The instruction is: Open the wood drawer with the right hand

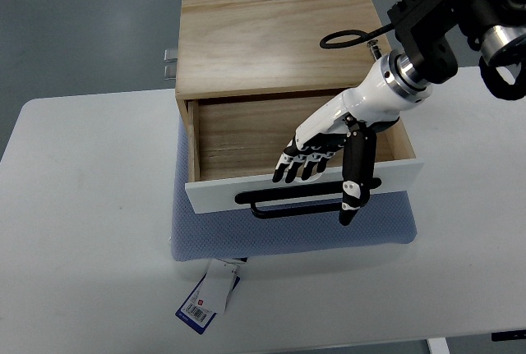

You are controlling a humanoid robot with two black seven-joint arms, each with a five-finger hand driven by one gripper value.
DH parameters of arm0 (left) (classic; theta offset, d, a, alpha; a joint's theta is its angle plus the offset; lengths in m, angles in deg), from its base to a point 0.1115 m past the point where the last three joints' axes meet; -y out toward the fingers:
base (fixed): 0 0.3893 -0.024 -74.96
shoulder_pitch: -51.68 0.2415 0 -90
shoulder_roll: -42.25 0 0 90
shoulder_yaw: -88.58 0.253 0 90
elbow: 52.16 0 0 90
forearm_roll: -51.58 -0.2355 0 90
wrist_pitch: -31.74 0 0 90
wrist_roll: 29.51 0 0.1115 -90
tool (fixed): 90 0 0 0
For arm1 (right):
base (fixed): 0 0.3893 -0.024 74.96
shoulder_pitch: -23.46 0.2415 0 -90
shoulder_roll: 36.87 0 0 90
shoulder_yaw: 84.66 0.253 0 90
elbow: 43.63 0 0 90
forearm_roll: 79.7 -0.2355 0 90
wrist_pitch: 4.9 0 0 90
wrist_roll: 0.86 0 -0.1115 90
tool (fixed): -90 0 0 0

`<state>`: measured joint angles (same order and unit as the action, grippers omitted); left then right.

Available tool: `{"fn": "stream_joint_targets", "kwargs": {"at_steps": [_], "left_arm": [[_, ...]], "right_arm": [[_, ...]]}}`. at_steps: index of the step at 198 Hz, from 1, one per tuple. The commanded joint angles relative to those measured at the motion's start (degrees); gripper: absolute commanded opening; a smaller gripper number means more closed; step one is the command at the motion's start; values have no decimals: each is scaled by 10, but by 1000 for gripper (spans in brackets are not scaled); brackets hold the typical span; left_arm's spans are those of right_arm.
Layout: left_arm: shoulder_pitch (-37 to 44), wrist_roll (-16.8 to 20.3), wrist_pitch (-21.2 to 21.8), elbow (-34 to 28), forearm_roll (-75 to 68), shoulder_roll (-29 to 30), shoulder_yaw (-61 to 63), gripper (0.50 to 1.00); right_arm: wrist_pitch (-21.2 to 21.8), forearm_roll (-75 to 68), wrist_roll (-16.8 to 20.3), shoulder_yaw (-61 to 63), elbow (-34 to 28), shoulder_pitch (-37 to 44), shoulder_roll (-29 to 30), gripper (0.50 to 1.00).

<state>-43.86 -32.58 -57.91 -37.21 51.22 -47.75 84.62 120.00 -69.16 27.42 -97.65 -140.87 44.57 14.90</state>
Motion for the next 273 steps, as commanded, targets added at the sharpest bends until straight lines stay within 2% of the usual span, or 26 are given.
{"fn": "stream_joint_targets", "kwargs": {"at_steps": [1, 22, 40, 48, 49, 63, 74, 86, 96, 97, 103, 105, 118, 131, 141, 142, 153, 181, 205, 224, 225, 231, 273], "left_arm": [[0, 0, 0, 0, -1, 0, 0, 1000], [-1, 0, 0, 1, -1, 0, 0, 1000], [-1, 0, 0, 2, -2, 0, 0, 1000], [-1, 0, 0, 2, -2, 0, 0, 1000], [-1, 0, 0, 3, -2, 0, 0, 1000], [-1, 0, 0, 2, -2, 0, 0, 1000], [-1, 0, 0, 2, -2, 0, 0, 1000], [-1, 0, 0, 2, -2, 0, 1, 1000], [-1, 0, 0, 2, -2, 0, 1, 1000], [-1, 0, 0, 2, -2, 0, 1, 1000], [-1, 0, 1, 2, -2, 0, 1, 1000], [-1, 0, 1, 2, -2, 0, 1, 1000], [-1, 0, 1, 3, -2, 0, 1, 1000], [-1, 0, 3, 4, -2, 0, 1, 1000], [-1, 0, 3, 4, -2, 0, 1, 1000], [-1, 0, 2, 4, -2, 0, 1, 1000], [-1, 0, 2, 5, -2, 0, 1, 1000], [-1, 0, 3, 6, -2, 0, 1, 1000], [-1, -1, 4, 4, -2, 0, 2, 1000], [0, -1, 4, 3, -2, 0, 2, 1000], [0, 0, 4, 2, -2, 0, 2, 1000], [0, 0, 4, 2, -2, 0, 2, 1000], [0, 0, 5, 5, -2, 0, 2, 1000]], "right_arm": [[-5, -1, -2, 40, 13, 19, -28, 940], [-21, -1, -8, 92, 57, 17, -56, 940], [-60, -1, -45, 147, 130, 0, -71, 940], [-60, -1, -45, 148, 130, 0, -71, 940], [-83, -1, -70, 170, 177, -28, -77, 942], [-113, -1, -105, 220, 247, -75, -78, 942], [-138, -1, -135, 278, 318, -141, -71, 942], [-152, -1, -161, 330, 373, -202, -60, 944], [-152, -1, -161, 330, 373, -202, -60, 944], [-161, -1, -197, 393, 427, -274, -36, 944], [-165, -1, -225, 437, 464, -321, -19, 944], [-165, -1, -225, 437, 464, -321, -18, 944], [-164, -1, -283, 546, 535, -407, 27, 944], [-158, -1, -309, 638, 576, -469, 66, 944], [-158, -1, -309, 638, 576, -470, 66, 944], [-157, -2, -320, 702, 598, -513, 95, 944], [-157, -2, -322, 761, 615, -549, 128, 944], [-156, -2, -336, 880, 643, -607, 212, 944], [-144, -2, -346, 940, 650, -648, 261, 944], [-133, -2, -346, 948, 651, -662, 272, 944], [-119, -2, -346, 949, 652, -672, 282, 944], [-113, -2, -346, 949, 652, -677, 287, 944], [-106, -2, -347, 950, 657, -684, 293, 944]]}}
